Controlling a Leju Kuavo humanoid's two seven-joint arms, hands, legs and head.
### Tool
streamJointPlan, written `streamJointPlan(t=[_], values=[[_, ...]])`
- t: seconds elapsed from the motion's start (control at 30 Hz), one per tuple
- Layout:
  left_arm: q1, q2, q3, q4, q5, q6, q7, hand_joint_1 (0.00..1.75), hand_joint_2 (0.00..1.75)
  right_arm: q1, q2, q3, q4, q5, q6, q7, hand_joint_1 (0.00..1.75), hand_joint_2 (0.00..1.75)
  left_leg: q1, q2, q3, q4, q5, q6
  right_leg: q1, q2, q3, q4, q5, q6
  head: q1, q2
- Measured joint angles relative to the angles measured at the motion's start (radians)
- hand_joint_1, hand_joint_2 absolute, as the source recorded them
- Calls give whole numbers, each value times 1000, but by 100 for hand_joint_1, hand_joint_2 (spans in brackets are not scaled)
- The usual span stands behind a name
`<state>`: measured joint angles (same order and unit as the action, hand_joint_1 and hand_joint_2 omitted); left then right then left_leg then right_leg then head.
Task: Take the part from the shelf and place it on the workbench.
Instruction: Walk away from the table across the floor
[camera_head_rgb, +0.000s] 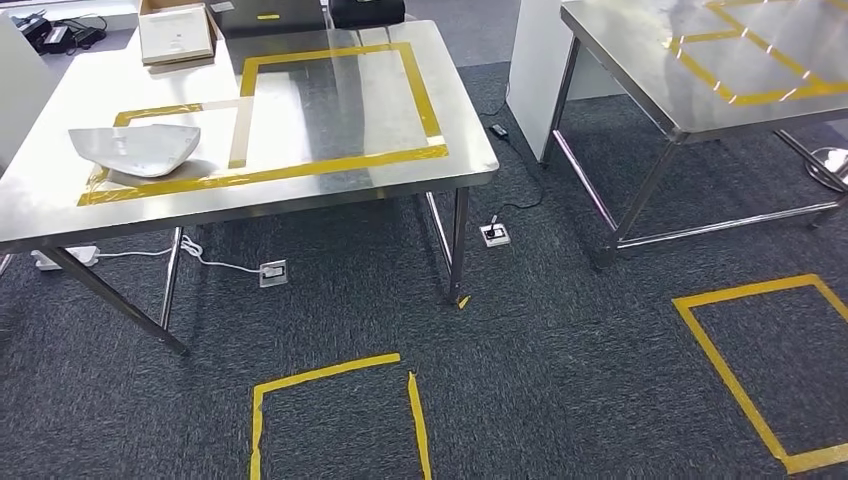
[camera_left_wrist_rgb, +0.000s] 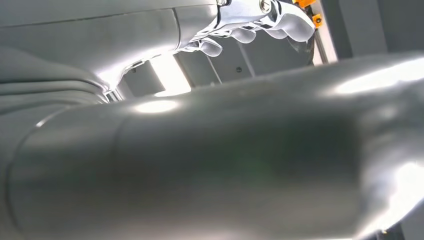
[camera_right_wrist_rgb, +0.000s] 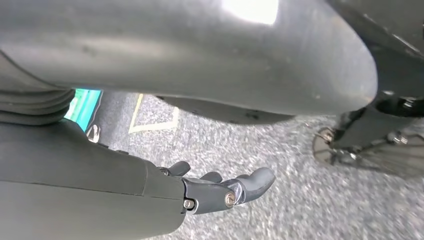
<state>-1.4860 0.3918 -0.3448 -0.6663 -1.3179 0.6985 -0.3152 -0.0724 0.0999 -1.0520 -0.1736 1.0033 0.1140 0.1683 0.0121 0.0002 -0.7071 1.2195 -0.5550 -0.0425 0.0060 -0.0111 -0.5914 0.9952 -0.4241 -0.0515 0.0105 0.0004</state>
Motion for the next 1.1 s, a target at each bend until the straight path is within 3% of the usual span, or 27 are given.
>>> streamJointPlan(t=[0.03,0.07,0.1,0.13,0.17,0.2,0.27,0.33,0.37,0.4,0.43,0.5,0.53,0.57,0.6,0.67,0.7,0.77,0.8,0.87,0.9,0.93,1.03,1.07,1.1], values=[[13,1,11,-8,-1,0,-14,0,0,1,0,0,0,-1,0,-1,0,0,3,0,-5,48,-16,-6,-3,-1,-14,1,11,3,0,0],[27,1,22,-17,-3,0,-26,0,0,1,0,-1,0,-1,-1,-1,0,0,6,0,2,70,-11,-12,-7,-2,-29,4,21,7,0,0],[40,2,35,-28,-6,0,-38,0,0,1,0,-1,0,-1,-1,-2,0,0,10,0,26,57,13,-18,-11,-3,-45,8,30,12,0,0],[51,2,48,-40,-8,0,-47,0,0,1,0,-1,0,-1,-1,-2,0,0,16,1,65,12,41,-25,-16,-4,-61,13,39,18,0,0],[59,2,60,-50,-13,0,-53,0,0,1,-1,-1,0,-1,-1,-3,0,0,20,0,111,-51,48,-34,-18,-4,-76,20,47,25,-1,0],[67,2,72,-60,-20,0,-58,0,0,1,-2,-2,-1,-1,-1,-4,0,0,21,-1,154,-110,47,-34,-19,-2,-88,27,55,33,0,0],[85,1,94,-71,-36,0,-62,0,0,2,-5,-2,-1,-1,-1,-8,0,0,19,-5,189,-173,23,-22,-15,2,-99,34,70,47,4,0],[104,-1,115,-76,-52,0,-63,0,0,4,-6,-3,-1,1,-2,-11,0,0,17,-4,174,-173,31,5,-15,6,-104,31,87,58,10,0],[111,-3,124,-78,-59,0,-64,0,0,5,-6,-3,-1,2,-3,-11,0,0,17,-3,165,-170,40,17,-16,7,-111,35,80,64,10,0],[116,-5,134,-81,-64,0,-66,0,0,6,-7,-3,-1,3,-4,-11,0,0,17,-1,154,-171,51,28,-18,8,-121,54,54,69,12,0],[120,-7,142,-84,-66,0,-69,0,0,7,-7,-3,-1,4,-5,-10,0,0,18,0,141,-172,64,36,-18,8,-135,93,10,72,13,0],[130,-9,158,-90,-69,0,-74,0,0,6,-7,-3,-1,5,-6,-8,0,0,13,-2,111,-171,90,44,-17,8,-167,219,-94,74,19,0],[136,-9,164,-91,-73,0,-76,0,0,6,-7,-3,-1,6,-6,-6,0,0,10,-3,95,-171,102,45,-15,8,-177,280,-125,73,21,0],[142,-9,169,-91,-81,0,-78,0,0,5,-7,-3,-1,7,-6,-5,0,0,6,-5,79,-170,115,47,-12,9,-175,319,-131,68,23,0],[148,-9,172,-90,-89,0,-80,0,0,4,-7,-3,-1,8,-6,-5,0,0,1,-6,64,-170,126,48,-8,9,-157,326,-118,60,26,0],[156,-8,176,-90,-103,0,-83,0,0,3,-7,-3,-1,10,-6,-3,0,0,-10,-8,37,-170,149,50,6,10,-75,244,-76,32,33,0],[158,-7,179,-90,-106,0,-82,0,0,1,-8,-3,-2,11,-7,-3,0,0,-12,-6,28,-171,160,51,12,11,-23,173,-81,11,36,0],[162,-5,184,-89,-112,0,-80,0,0,-2,-11,-3,-2,13,-8,-3,0,0,-8,0,23,-178,178,44,26,10,50,62,-98,-15,43,0],[167,-3,187,-89,-115,0,-78,0,0,-3,-11,-3,-3,14,-9,-4,0,0,-3,4,25,-184,187,38,31,10,61,38,-103,-20,47,0],[182,0,192,-90,-123,0,-74,0,0,-3,-7,-3,-2,16,-10,-3,0,0,2,7,27,-197,203,26,34,8,60,16,-75,-18,58,0],[189,2,195,-90,-127,0,-73,0,0,-3,-7,-3,-2,17,-11,-1,0,0,0,5,22,-196,196,22,29,5,57,5,-59,-17,59,0],[194,5,197,-90,-132,0,-71,0,0,-3,-6,-3,-2,16,-13,1,0,0,-1,3,14,-180,170,18,24,2,50,-6,-41,-16,59,0],[206,14,202,-92,-138,0,-64,0,0,-3,-6,-3,-2,13,-18,4,0,0,3,0,-23,-27,33,0,14,-4,12,-14,-1,-11,56,0],[212,16,204,-92,-138,0,-64,0,0,-3,-4,-3,-2,12,-18,5,0,0,7,0,-27,24,13,-7,11,-6,-3,-13,10,-7,56,0],[218,16,205,-92,-136,0,-63,0,0,-3,-3,-3,-2,11,-17,4,0,0,11,0,-20,53,15,-15,7,-8,-19,-10,21,-2,56,0]])
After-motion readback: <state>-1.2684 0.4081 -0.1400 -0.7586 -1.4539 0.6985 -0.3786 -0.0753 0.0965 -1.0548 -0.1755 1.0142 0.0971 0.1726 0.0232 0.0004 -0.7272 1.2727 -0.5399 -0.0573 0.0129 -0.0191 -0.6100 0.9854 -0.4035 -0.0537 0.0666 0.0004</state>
